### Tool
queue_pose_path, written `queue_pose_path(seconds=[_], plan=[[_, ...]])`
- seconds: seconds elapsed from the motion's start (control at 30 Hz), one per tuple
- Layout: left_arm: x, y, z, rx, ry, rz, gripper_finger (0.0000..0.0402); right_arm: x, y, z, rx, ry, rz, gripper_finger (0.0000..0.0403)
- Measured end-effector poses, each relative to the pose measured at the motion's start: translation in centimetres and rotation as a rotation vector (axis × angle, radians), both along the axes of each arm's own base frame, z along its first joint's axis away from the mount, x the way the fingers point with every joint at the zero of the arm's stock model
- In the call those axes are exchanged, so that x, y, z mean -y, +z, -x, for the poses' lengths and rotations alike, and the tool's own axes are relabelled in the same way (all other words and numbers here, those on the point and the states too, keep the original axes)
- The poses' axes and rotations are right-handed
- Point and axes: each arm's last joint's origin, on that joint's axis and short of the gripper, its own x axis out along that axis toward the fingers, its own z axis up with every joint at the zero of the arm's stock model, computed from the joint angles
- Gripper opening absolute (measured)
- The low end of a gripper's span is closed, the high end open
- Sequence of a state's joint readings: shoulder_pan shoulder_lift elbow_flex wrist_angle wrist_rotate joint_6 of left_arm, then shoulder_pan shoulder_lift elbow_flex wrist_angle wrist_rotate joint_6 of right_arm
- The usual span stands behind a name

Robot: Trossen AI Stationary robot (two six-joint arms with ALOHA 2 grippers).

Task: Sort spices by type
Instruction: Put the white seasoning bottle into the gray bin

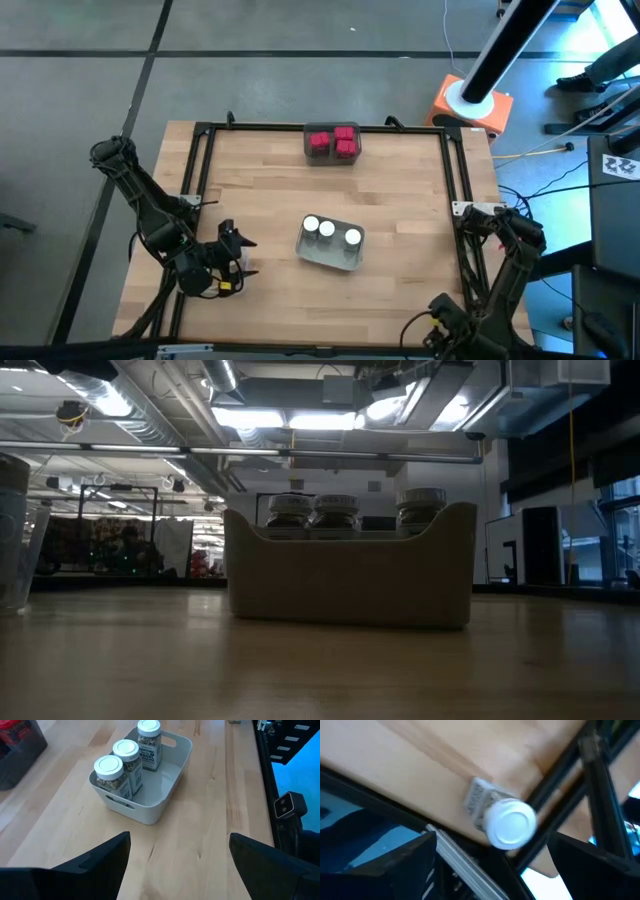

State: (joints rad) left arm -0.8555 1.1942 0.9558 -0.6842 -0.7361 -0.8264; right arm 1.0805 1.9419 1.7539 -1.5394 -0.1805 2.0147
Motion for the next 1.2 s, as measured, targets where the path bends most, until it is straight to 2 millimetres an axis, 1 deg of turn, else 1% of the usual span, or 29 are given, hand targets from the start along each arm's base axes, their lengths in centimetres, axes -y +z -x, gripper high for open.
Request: queue_pose_path(seconds=[0.1, 0.23, 0.33, 0.6, 0.73, 0.87, 0.93, 1.03, 1.2], plan=[[0.0, 0.0, 0.0, 0.0, -0.003, 0.0, 0.0322, 0.0, -0.5, 0.2, -0.054, -0.022, -0.01, 0.0379], [0.3, -0.2, 0.1, -0.005, -0.008, -0.004, 0.0322, -0.1, -1.8, 0.1, -0.041, -0.023, -0.015, 0.0379], [0.6, -0.5, 0.0, -0.016, -0.018, -0.021, 0.0322, 0.4, -3.0, 0.5, -0.116, -0.035, 0.008, 0.0379], [1.1, -1.5, -0.5, -0.047, -0.021, -0.06, 0.0322, 0.3, -5.1, 0.4, -0.083, -0.025, -0.014, 0.0379], [1.4, -1.9, -0.7, -0.061, -0.026, -0.081, 0.0322, 0.8, -6.8, 0.9, -0.153, -0.048, -0.012, 0.0379], [1.7, -2.3, -0.9, -0.061, -0.03, -0.083, 0.0322, 0.9, -8.1, 0.9, -0.14, -0.055, -0.03, 0.0378], [1.8, -2.3, -0.9, -0.059, -0.033, -0.08, 0.0322, 0.9, -8.4, 0.9, -0.128, -0.054, -0.034, 0.0377], [1.8, -2.3, -0.9, -0.059, -0.032, -0.08, 0.0322, 1.0, -8.5, 0.9, -0.124, -0.058, -0.018, 0.0359], [1.8, -2.2, -0.9, -0.054, -0.029, -0.073, 0.0322, 1.0, -8.5, 0.8, -0.089, -0.062, -0.01, 0.0303]])
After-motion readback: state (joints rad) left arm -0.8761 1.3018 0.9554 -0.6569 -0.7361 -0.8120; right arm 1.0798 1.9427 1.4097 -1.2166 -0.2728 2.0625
